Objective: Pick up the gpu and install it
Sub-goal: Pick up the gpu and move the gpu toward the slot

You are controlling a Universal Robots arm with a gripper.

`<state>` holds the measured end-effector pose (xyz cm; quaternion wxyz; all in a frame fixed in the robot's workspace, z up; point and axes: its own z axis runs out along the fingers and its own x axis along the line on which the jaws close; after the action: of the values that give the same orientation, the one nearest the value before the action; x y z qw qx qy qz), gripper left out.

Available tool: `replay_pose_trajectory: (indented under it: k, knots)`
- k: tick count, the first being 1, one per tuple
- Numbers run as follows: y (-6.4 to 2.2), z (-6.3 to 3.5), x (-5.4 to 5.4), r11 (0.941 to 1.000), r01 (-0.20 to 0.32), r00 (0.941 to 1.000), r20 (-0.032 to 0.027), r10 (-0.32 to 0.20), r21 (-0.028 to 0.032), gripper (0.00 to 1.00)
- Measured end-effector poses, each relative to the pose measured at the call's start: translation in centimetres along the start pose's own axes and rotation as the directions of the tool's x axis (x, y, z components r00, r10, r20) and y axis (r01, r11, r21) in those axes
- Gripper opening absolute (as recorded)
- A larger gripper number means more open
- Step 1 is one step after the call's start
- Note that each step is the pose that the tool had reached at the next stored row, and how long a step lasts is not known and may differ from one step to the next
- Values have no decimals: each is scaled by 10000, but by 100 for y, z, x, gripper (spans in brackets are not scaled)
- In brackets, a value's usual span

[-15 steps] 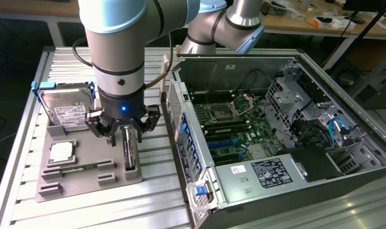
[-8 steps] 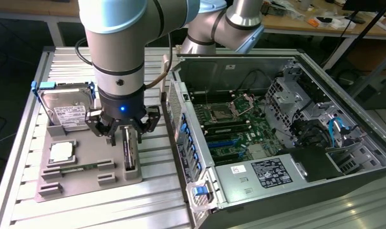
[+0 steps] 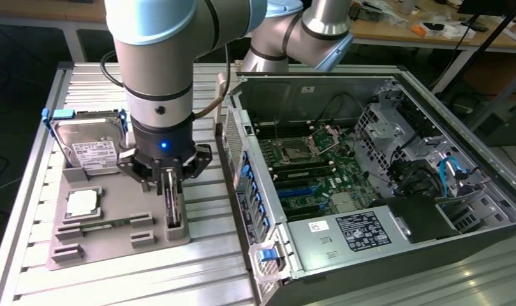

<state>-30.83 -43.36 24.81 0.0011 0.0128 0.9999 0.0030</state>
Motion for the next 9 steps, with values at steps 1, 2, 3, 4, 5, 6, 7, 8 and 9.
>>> replay_pose_trajectory:
  k: [1,2,3,4,5,6,7,8,9]
  knots:
    - [0,0,0,10000,0,10000,0,0,0,40]
    - [0,0,0,10000,1,10000,0,-1,1,34]
    - [0,0,0,10000,0,10000,0,0,0,28]
    - [0,0,0,10000,0,10000,-1,0,1,27]
    - [0,0,0,10000,0,10000,0,0,1,27]
    - [0,0,0,10000,0,10000,0,0,0,27]
    - [0,0,0,10000,0,10000,0,0,1,27]
    - [0,0,0,10000,0,10000,0,0,1,27]
    - [0,0,0,10000,0,10000,0,0,0,27]
